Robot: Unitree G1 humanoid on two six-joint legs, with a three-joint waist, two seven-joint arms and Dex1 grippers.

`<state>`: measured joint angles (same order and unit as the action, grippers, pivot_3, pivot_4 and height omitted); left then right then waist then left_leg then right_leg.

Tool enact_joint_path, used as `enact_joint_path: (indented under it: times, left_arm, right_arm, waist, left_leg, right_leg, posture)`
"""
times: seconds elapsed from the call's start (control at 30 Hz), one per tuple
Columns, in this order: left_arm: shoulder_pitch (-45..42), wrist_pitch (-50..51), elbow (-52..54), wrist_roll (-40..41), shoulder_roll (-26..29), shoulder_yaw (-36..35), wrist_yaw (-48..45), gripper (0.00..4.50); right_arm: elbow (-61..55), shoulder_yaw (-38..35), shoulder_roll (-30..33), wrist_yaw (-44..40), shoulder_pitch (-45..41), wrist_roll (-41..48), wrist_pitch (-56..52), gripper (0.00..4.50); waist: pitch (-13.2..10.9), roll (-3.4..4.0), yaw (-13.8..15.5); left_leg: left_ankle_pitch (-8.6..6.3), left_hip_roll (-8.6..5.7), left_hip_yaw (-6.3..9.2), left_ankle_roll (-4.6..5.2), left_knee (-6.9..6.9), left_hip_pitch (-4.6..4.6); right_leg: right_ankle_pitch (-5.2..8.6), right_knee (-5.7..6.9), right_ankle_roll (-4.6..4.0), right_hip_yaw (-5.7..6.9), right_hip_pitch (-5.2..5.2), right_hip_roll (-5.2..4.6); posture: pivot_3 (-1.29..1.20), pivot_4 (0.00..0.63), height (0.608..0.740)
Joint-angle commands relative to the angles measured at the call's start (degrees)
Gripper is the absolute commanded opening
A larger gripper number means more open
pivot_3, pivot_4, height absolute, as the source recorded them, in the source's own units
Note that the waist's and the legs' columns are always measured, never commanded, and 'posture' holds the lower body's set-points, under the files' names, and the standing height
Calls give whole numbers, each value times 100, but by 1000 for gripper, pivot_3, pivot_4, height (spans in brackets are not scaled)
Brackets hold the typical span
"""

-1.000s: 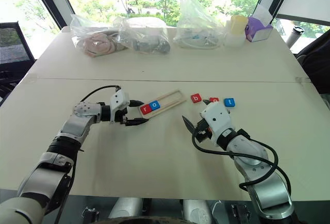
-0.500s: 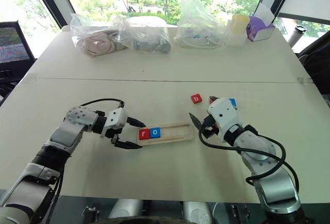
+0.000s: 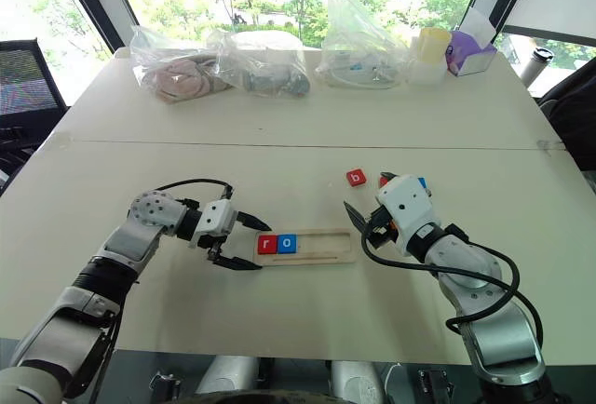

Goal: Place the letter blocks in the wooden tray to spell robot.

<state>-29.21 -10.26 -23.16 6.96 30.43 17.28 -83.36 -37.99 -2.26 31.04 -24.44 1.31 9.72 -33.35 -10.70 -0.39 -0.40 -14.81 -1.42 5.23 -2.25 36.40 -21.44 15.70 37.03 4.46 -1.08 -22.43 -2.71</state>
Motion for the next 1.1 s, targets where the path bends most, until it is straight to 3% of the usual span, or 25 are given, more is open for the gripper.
enact_joint_path:
  times: [0.03, 0.07, 0.33, 0.57, 0.8, 1.1]
  left_arm:
    - [54, -32, -254, -360, -25, 232, 148, 4304]
    - [57, -17, -249, -360, -5, 241, 122, 4489]
    - [102, -82, -362, -422, 234, 167, 128, 4489]
    - [614, 176, 20, -156, 1156, -200, -54, 4489]
    - [1199, 577, 580, 200, 1809, -693, 159, 4489]
    - [1520, 2228, 2143, 1577, 1685, -1668, 841, 4489]
  right_arm:
    - [-140, -12, 9, -14, -98, -12, 83, 4500]
    - [-132, -3, 9, -19, -99, -14, 88, 4500]
    - [26, 75, -177, -14, -282, 154, -18, 4500]
    - [824, 579, -679, 278, -1184, 119, -1077, 4500]
    - [1712, 661, -1112, 591, -2078, -29, -1363, 4500]
    - [2614, 948, -1279, 566, -2603, -160, -1255, 4500]
  waist:
    - [1, -1, 0]
    - [1, -1, -3]
    - [1, -1, -25]
    - [9, -13, -217]
    - [7, -9, -309]
    - [-11, -16, -306]
  left_leg:
    - [1, 0, -4, 1, 0, 0]
    - [1, 0, -6, 1, 1, 0]
    - [1, 4, -16, 2, -5, 3]
    - [1, 45, -24, 2, -28, 15]
    - [1, 130, -36, 3, -46, 6]
    - [1, 140, -40, 3, -52, -12]
  right_leg:
    - [0, 0, 0, -3, 0, -2]
    - [0, 0, 0, -4, 0, -4]
    - [-3, 1, 12, -11, -5, 1]
    - [-13, 12, -20, -16, -26, 20]
    - [-39, 20, -69, -24, -68, 111]
    - [-35, 34, -91, -21, -96, 122]
  posture:
    - [0, 150, 740]
    - [0, 150, 740]
    - [0, 150, 740]
    - [0, 150, 740]
    - [0, 150, 740]
    - [0, 150, 740]
